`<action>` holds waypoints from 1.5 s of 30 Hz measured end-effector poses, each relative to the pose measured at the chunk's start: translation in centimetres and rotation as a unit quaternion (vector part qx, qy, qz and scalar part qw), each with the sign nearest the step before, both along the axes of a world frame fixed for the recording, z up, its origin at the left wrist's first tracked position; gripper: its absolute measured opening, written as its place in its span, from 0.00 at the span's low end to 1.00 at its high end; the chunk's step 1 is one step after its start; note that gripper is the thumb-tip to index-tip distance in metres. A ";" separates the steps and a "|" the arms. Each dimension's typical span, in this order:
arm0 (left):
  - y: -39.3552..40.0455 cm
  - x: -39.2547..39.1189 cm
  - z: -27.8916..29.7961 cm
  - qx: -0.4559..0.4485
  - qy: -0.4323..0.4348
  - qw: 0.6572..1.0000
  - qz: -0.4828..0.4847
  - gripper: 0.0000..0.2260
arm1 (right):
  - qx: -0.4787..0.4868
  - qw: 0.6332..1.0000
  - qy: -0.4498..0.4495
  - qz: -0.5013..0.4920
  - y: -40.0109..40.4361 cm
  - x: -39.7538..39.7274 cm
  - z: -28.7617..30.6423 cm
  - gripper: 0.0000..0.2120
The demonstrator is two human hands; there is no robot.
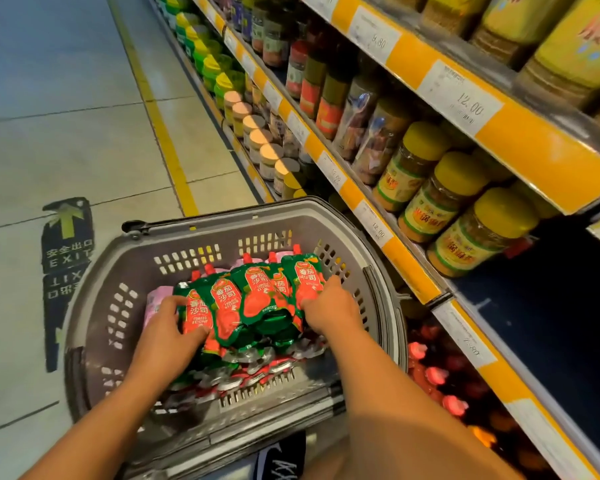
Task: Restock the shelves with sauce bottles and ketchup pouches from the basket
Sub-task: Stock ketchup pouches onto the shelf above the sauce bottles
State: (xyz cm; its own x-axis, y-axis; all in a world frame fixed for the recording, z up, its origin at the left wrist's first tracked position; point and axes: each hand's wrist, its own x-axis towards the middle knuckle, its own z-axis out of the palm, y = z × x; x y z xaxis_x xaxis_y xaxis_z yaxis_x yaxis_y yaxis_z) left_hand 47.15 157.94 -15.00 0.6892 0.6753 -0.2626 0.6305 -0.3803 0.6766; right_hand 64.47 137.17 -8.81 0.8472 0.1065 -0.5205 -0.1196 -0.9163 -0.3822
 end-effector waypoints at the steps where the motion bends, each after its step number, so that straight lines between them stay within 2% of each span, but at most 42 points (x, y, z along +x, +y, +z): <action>1: 0.0 0.0 -0.1 -0.002 -0.004 1.000 0.004 0.23 | 0.001 1.000 0.000 -0.004 0.0 0.1 -0.1 0.28; 8: 0.3 0.1 -0.4 0.000 -0.014 1.000 0.022 0.26 | 0.037 0.994 0.034 -0.093 0.2 0.6 0.0 0.40; 16: -0.2 -0.3 0.4 -0.025 -0.018 0.999 0.026 0.26 | 0.113 0.981 0.068 -0.141 -1.0 0.2 1.0 0.43; 20: -0.2 -0.8 1.1 -0.034 0.003 0.999 0.043 0.26 | 0.181 0.963 0.093 -0.178 -2.0 -0.5 1.7 0.45; 25: -0.5 -1.7 1.8 -0.058 -0.030 0.993 0.097 0.26 | 0.277 0.919 0.142 -0.240 -3.3 -1.8 2.6 0.46; 29: -0.2 -3.5 2.9 -0.030 -0.049 0.988 0.140 0.23 | 0.333 0.903 0.117 -0.244 -4.8 -2.6 3.6 0.41; 31: 0.1 -4.4 3.7 -0.023 -0.050 0.986 0.158 0.21 | 0.356 0.895 0.119 -0.242 -5.5 -2.9 4.2 0.35; 33: 0.0 -5.0 4.9 -0.050 -0.069 0.980 0.178 0.20 | 0.366 0.891 0.119 -0.240 -6.1 -3.4 5.0 0.24; 34: -0.1 -5.2 5.6 -0.061 -0.078 0.978 0.184 0.21 | 0.371 0.890 0.111 -0.239 -6.4 -3.6 5.3 0.22; 36: -0.4 -5.5 7.3 -0.082 -0.097 0.976 0.179 0.22 | 0.386 0.884 0.093 -0.247 -6.8 -4.1 5.9 0.22; 42: -3.9 -6.0 12.7 -0.246 -0.182 0.944 0.125 0.30 | 0.441 0.850 0.066 -0.280 -8.8 -5.9 7.7 0.22; 45: -6.0 -5.7 15.0 -0.273 -0.189 0.940 0.080 0.32 | 0.465 0.837 0.053 -0.284 -10.2 -6.8 8.6 0.17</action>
